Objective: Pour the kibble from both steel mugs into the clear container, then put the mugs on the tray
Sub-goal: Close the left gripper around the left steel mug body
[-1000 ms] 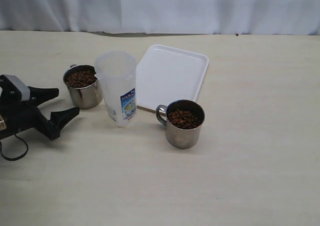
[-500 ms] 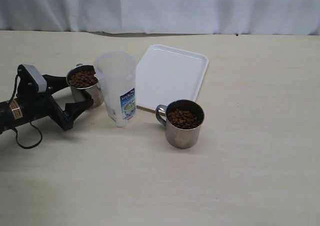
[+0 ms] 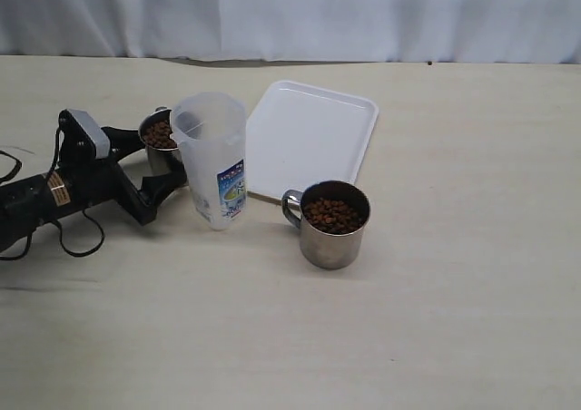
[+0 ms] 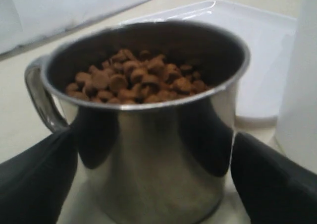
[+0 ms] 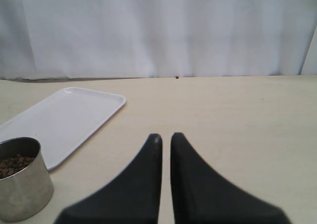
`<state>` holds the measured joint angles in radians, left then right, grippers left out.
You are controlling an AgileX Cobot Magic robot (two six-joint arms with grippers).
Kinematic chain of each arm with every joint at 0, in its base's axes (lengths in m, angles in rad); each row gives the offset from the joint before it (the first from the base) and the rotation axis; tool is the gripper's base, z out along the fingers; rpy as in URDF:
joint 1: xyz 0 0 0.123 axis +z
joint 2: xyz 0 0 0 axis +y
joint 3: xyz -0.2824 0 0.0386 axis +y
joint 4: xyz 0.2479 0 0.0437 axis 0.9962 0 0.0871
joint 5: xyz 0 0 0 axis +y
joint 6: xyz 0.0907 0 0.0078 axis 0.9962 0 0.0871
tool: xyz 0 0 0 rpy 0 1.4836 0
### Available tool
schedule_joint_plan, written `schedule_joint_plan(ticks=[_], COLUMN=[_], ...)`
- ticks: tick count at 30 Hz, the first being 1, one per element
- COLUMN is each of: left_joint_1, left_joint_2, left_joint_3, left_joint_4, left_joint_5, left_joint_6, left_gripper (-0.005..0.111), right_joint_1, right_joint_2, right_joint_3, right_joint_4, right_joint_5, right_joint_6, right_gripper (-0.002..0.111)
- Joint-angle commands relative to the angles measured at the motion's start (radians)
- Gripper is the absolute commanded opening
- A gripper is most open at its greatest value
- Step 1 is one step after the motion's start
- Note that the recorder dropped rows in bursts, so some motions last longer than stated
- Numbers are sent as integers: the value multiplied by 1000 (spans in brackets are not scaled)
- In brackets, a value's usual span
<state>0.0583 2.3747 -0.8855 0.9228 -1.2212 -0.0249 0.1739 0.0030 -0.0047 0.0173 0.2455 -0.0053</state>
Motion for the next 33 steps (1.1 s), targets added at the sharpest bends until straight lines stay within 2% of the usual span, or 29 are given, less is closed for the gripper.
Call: schedule_joint_plan(ticks=[1, 20, 22, 26, 33], left_joint_1=[-6, -6, -6, -6, -6], left_joint_2=[10, 10, 10, 10, 10], left_joint_3=[-6, -6, -6, -6, -6], left_joint_4=[-41, -63, -64, -71, -82], left_joint_5=[0, 0, 0, 0, 0], left_joint_6=[-7, -7, -9, -9, -9], left_gripper=[61, 61, 65, 79, 80], right_joint_1=[2, 2, 2, 2, 2], right_joint_2=[-3, -3, -3, -3, -3], right_joint_3=[5, 5, 5, 5, 5], right_joint_4=[1, 1, 1, 1, 1], right_joint_5=[-8, -8, -8, -8, -8], right_joint_6=[-7, -7, -7, -7, -7], right_gripper=[5, 5, 5, 5, 5])
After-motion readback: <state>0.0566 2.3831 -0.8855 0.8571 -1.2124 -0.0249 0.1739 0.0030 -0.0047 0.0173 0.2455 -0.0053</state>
